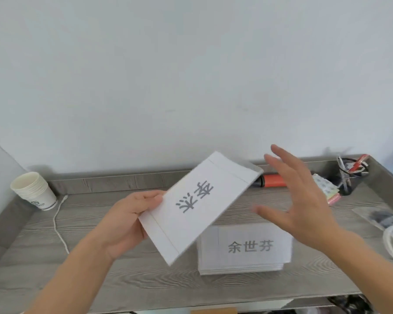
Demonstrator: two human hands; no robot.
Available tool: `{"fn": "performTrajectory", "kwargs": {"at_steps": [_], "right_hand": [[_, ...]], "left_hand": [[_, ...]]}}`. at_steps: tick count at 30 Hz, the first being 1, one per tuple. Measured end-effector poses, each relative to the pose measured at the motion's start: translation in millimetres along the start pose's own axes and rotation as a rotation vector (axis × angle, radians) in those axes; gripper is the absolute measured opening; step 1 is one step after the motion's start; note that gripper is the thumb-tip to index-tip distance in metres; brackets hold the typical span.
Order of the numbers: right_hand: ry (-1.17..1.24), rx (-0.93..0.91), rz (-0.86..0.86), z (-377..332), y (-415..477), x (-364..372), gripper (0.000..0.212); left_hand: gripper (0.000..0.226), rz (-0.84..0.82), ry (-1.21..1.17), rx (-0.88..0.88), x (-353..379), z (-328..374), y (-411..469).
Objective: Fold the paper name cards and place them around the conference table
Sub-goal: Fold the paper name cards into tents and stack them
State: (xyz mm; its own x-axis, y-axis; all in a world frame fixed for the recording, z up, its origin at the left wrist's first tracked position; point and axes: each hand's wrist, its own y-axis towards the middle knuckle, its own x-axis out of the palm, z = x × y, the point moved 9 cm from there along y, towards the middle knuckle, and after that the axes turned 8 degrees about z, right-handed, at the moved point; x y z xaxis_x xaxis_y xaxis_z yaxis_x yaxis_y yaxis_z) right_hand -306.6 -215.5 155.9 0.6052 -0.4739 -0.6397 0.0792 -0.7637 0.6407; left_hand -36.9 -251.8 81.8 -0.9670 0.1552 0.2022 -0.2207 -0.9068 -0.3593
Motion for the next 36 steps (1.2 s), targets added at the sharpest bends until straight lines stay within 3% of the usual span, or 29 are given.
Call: {"fn": "performTrajectory", "kwargs": {"at_steps": [3,6,8,10,14,17,19,24,29,31,33,36], "right_hand": [[-0.096,-0.284,-0.031,-22.1,0.3,-6.6,0.058],[-0.01,-0.341,-0.085,-15.2,-9.0,-7.4,0.037],[0.062,-0.235,-0.114,1.0,-14.3,-8.7,0.039],[0.077,-0.059,-0.133,22.3,-16.1,-12.1,0.045],[0.068,0.256,-0.264,70.3,-29.3,-1.7,0.06],[0.006,0.324,-0.392,92.4,-46.9,22.1,0.069],[-0.032,0.365,-0.45,101.8,-57.3,37.9,0.059],[0.118,0.432,-0.514,97.0,-71.4,66.1,0.048],[0.369,0.727,-0.362,119.5,-92.2,60.0,0.072],[0.471,0.85,-0.335,123.5,-110.4,61.4,0.072],[0.604,0.952,-0.343,119.1,-130.0,72.0,0.059],[0.596,0.984,-0.315,120.4,-144.8,83.7,0.059]], "left_hand": [[0.039,-0.11,0.041,-0.113,30.8,-14.0,4.6],[0.041,-0.155,0.076,-0.167,47.4,-25.2,14.2],[0.037,-0.106,0.179,-0.137,52.4,-27.4,21.9],[0.04,0.061,0.273,-0.023,44.9,-22.8,34.3],[0.047,0.329,0.192,0.144,23.2,-28.4,43.7],[0.047,0.31,0.3,0.2,34.8,-53.1,35.1],[0.05,0.269,0.378,0.214,48.2,-68.8,28.7],[0.02,0.321,0.48,0.217,54.2,-91.8,26.6],[0.054,0.368,0.443,0.199,48.3,-103.7,28.2],[0.049,0.377,0.372,0.175,53.8,-107.4,27.3],[0.031,0.424,0.326,0.158,59.2,-107.1,23.0],[0.033,0.491,0.332,0.14,62.6,-108.3,22.0]]}}
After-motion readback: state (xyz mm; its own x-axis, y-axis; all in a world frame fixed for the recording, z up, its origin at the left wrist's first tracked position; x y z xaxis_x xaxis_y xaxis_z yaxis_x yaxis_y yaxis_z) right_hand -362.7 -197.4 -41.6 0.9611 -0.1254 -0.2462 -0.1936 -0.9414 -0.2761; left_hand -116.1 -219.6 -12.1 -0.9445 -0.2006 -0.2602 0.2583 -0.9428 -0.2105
